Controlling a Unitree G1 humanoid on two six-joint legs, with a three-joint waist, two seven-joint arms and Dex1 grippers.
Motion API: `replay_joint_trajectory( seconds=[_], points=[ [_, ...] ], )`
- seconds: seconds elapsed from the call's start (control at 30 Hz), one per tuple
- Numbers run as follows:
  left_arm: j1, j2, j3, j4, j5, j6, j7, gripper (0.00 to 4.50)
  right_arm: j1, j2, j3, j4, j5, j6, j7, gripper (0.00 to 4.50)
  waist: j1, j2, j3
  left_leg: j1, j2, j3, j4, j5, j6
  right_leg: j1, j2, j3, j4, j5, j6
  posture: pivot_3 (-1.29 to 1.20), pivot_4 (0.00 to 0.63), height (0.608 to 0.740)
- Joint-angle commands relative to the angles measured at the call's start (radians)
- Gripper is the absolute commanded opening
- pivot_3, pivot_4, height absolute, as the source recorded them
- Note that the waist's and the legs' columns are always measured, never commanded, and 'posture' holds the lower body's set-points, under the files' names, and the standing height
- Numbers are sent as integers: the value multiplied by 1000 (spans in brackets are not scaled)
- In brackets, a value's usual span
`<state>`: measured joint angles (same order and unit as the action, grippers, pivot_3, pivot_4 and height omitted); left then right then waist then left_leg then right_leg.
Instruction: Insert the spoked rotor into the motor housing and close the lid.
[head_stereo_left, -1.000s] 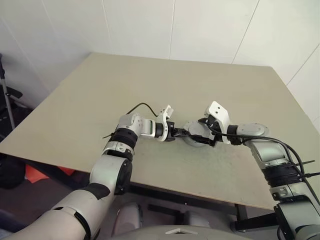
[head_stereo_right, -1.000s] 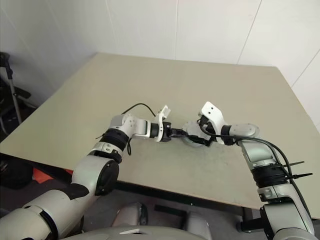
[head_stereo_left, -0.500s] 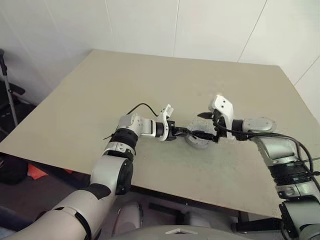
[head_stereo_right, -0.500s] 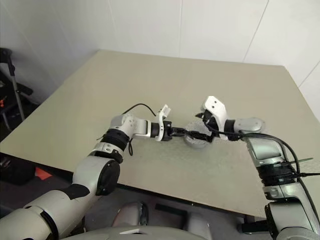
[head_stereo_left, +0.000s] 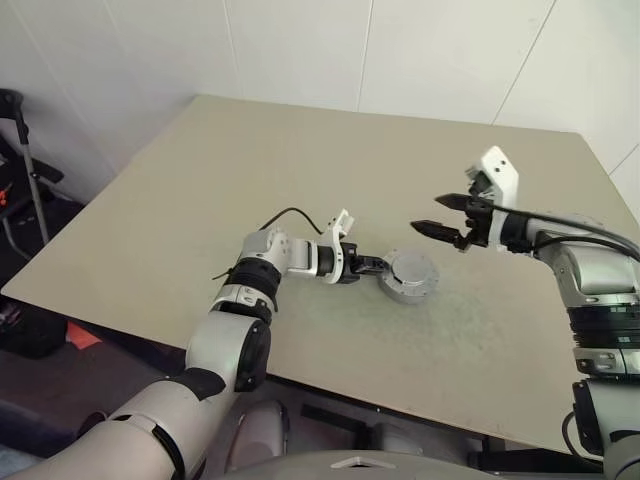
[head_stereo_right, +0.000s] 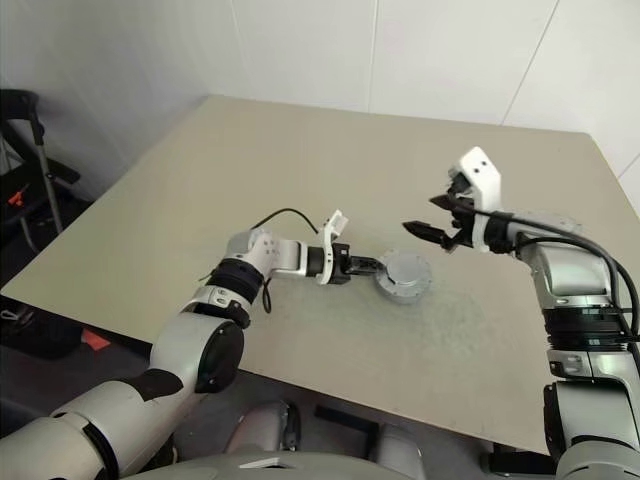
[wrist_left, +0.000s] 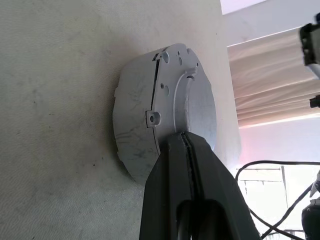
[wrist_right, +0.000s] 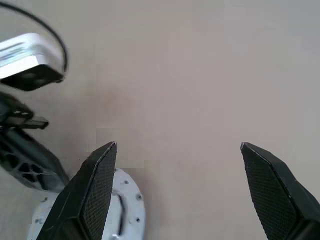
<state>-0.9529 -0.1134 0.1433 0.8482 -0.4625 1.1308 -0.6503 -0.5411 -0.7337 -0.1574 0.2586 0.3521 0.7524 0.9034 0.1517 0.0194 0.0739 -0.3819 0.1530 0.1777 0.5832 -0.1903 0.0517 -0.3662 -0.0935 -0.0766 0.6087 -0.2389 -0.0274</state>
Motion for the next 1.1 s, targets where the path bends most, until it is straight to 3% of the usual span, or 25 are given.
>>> replay_joint_trajectory(
  seconds=[0.03, 0.4, 0.73, 1.1],
  points=[
    [-11, -10, -16, -7, 4, -5, 4, 0, 5, -61, -84, 134, 91, 182, 53, 4463, 5, 0, 0, 0, 0, 0, 0, 0, 0, 0, 0, 0, 0, 0, -1, 0, 0, 740],
    [-4, -18, -32, -8, 8, -22, 4, 0, 92, -112, -50, 101, 231, 529, 169, 4463, 8, 4, -3, -4, 2, 0, 13, -3, 5, 1, -1, -1, 4, 0, -1, 0, 0, 740],
    [7, 0, -27, -25, 4, -23, 23, 0, 140, 77, -35, 34, 258, 579, 50, 4463, 1, 3, -4, 3, 6, 1, 13, -2, -4, 5, 0, -4, 0, 0, 0, 0, 0, 740],
    [30, 7, -36, -58, 11, -11, 40, 0, -8, 305, -132, 146, 280, 589, -117, 4463, -36, -7, -2, 29, 10, 3, -8, 8, -22, 18, 4, -6, -12, -9, 15, 0, 0, 740]
  ],
)
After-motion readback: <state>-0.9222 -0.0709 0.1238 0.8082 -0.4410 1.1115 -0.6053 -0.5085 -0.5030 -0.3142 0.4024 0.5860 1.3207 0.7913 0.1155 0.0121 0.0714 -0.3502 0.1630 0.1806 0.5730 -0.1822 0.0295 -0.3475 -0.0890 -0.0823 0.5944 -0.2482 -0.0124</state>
